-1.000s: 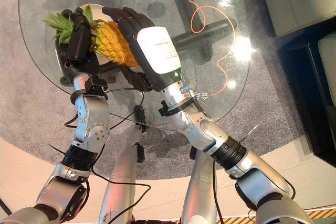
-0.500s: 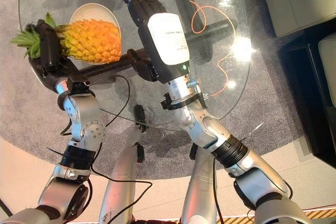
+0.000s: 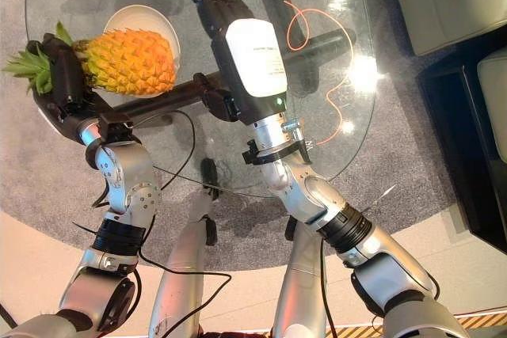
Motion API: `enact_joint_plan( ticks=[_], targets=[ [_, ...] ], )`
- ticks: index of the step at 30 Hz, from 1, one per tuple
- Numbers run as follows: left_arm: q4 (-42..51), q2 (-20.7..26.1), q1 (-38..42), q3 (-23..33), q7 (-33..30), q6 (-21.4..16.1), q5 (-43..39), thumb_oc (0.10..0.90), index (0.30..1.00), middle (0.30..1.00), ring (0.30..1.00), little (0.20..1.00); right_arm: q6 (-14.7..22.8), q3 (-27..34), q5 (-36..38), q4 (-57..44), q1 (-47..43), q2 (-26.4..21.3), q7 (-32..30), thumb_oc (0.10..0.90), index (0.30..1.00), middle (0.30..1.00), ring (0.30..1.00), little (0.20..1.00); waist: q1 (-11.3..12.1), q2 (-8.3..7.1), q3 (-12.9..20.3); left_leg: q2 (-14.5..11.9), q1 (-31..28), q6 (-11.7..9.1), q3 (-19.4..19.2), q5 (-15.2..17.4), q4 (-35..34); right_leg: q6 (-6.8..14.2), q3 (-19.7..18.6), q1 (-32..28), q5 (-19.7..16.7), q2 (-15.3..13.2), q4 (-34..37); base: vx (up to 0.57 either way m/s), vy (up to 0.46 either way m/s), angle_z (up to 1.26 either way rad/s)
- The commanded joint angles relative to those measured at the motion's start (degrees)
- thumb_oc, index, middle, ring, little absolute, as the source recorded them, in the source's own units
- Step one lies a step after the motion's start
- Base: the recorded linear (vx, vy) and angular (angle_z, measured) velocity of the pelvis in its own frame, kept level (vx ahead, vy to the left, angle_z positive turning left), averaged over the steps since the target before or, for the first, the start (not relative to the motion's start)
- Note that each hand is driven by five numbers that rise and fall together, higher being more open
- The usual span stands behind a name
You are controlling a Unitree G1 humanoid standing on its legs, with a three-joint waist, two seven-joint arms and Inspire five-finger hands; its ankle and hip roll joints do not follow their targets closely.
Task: Pick up the fruit to the plate
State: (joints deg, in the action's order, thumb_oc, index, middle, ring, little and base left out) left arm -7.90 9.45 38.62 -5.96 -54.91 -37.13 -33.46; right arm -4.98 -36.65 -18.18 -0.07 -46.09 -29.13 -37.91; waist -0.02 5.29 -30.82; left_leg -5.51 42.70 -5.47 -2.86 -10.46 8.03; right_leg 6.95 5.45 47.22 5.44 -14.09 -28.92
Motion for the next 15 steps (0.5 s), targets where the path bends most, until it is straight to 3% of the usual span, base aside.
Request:
enact_joint_plan(
  ticks=[1,6,15],
  targets=[
    [2.1,4.5,9.1,2.0,-2.2,-5.9,13.4,0.100,0.300,0.300,0.300,0.200,2.3,5.1,5.1,-2.1,-3.2,2.9,-9.2,0.800,0.900,0.900,0.900,0.900,0.8,-1.77,1.0,3.2,-0.6,0.5,-1.4,6.4,3.8,-0.3,3.7,-3.2,-4.8,2.6,9.4,0.01,0.055,0.00],
    [-2.1,7.0,11.2,2.2,-7.6,-5.4,21.8,0.100,0.300,0.300,0.300,0.200,2.9,9.3,7.0,3.1,0.0,3.5,-15.8,0.800,0.900,0.900,0.900,0.900,-0.2,-1.69,1.0,2.8,-0.7,0.5,-2.0,6.4,3.6,-0.4,3.1,-2.8,-4.7,2.8,9.2,0.01,0.042,-0.01],
    [-11.9,11.1,13.5,3.8,-12.4,-7.4,26.6,0.100,0.300,0.300,0.300,0.200,5.9,16.4,16.9,14.7,4.3,1.6,-24.6,0.800,0.900,0.900,0.900,0.900,-1.7,-1.52,1.0,2.3,-0.9,0.5,-2.7,7.1,4.2,-0.5,1.9,-2.1,-4.1,3.2,8.0,0.01,0.041,-0.04]
  ],
)
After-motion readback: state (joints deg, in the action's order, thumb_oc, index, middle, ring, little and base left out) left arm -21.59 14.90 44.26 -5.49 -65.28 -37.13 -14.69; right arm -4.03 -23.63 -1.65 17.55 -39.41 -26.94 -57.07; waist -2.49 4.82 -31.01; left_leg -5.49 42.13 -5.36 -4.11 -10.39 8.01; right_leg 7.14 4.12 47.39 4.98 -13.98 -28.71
